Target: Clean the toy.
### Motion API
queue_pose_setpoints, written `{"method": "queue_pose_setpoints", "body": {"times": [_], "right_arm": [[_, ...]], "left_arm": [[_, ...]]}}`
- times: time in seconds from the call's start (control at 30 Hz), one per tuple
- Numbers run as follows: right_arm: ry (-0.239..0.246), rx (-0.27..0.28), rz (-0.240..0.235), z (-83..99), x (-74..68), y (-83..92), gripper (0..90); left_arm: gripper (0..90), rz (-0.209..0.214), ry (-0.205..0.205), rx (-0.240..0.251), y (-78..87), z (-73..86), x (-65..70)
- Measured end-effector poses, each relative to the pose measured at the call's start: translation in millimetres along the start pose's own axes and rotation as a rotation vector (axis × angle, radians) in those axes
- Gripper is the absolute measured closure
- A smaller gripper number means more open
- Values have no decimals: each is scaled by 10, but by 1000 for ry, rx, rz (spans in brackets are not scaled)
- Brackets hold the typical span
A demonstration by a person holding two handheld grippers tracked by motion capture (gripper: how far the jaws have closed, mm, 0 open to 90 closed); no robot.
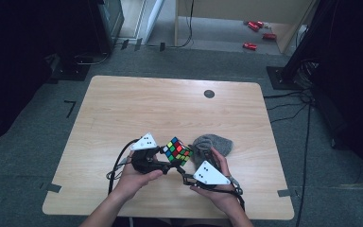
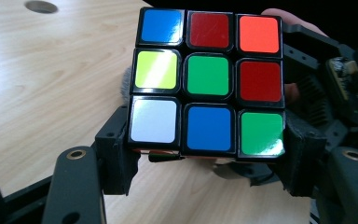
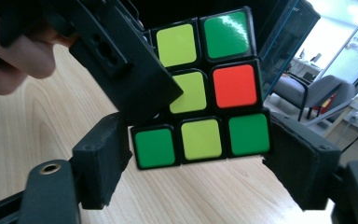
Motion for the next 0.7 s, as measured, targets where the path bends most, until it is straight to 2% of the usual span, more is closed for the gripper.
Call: {"method": "queue_pose_setpoints", "body": {"times": [0.13, 0.37, 0.5, 0.6, 0.7], "right_arm": [[24, 5, 13, -9, -21, -5, 299], [10, 18, 30, -27, -22, -5, 310], [-1, 27, 46, -42, -24, -6, 341], [15, 22, 55, -33, -35, -20, 341], [-15, 28, 54, -25, -36, -12, 340]], "left_arm": [[345, 7, 22, -4, -11, 5, -6], [338, 11, 60, 9, 1, -21, -2], [343, -1, 78, 17, 5, -27, -22], [341, -5, 82, 10, -1, -20, -27], [341, 2, 81, 12, -3, -22, -21]]}}
Point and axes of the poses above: each handheld gripper's, and its own axes: y roughly backward along the jaws, z roughly out of its underside, x roughly to its right, the point moved 8 cm from there along -y, roughly forward along the jaws, and after that the axes turned 4 degrees about -z, right-handed, at the moved point
